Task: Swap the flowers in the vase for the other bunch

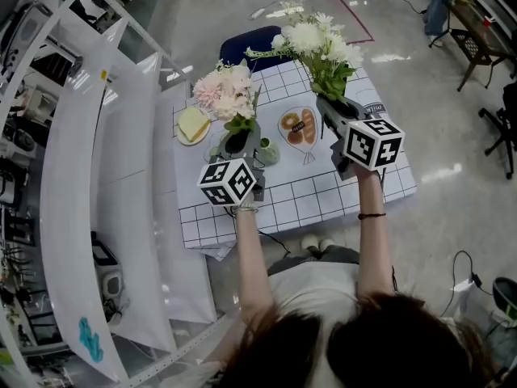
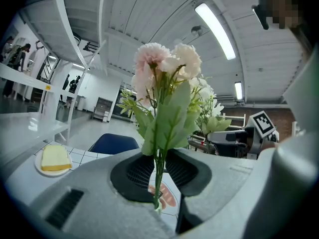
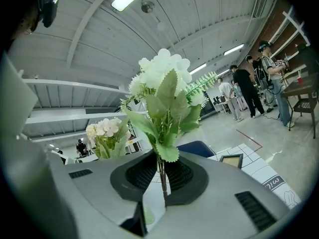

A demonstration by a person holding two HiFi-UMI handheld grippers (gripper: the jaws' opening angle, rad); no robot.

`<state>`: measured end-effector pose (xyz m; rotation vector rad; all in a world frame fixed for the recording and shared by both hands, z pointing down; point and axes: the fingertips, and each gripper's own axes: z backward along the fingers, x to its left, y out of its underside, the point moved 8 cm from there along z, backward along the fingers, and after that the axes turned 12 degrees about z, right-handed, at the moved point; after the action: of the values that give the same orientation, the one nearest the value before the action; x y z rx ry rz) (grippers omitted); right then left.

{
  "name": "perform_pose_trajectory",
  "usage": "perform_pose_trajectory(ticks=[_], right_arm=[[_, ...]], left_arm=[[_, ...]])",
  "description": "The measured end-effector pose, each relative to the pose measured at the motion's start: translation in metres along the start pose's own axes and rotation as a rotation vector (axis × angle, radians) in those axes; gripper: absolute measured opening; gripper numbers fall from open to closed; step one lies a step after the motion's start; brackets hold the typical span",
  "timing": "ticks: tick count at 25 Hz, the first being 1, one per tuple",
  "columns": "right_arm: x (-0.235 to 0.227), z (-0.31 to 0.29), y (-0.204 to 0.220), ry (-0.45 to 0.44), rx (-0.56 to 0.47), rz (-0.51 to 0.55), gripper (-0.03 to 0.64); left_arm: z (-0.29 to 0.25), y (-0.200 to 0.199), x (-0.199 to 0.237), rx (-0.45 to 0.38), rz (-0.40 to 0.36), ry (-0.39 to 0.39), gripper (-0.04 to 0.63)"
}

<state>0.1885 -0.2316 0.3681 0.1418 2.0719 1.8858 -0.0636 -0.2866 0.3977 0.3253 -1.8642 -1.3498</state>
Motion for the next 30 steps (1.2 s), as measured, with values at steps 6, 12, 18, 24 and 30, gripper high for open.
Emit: perform_pose_trajectory(ticks=[6,12,18,24,30], right_arm=[[0.001,-0.004,-0.003,-0.019,-0.005,0.002,0.046],[0.005,-0.008,-0.009,-0.033,-0.011,0.009,0.046],[0.007,-0.011,-0.010,-0.039,-0.010,0.010,0.046],[0.009,-0.013,-0.011,-0.043,-0.007,0.009,0.046],[0.011,-0.016,-0.006,-0.050,-0.004,0.004,0.046]], left_arm=[[0.004,-0.008,-0.002,-0.041,0.011,-0.004,0.075],[0.010,-0.018,-0.003,-0.061,-0.001,-0.015,0.076],[0.020,-0.033,-0.006,-0.096,-0.015,-0.018,0.076],[0.036,-0.043,-0.003,-0.133,-0.001,-0.040,0.077],[0.053,-0.046,0.004,-0.168,0.004,-0.068,0.077]])
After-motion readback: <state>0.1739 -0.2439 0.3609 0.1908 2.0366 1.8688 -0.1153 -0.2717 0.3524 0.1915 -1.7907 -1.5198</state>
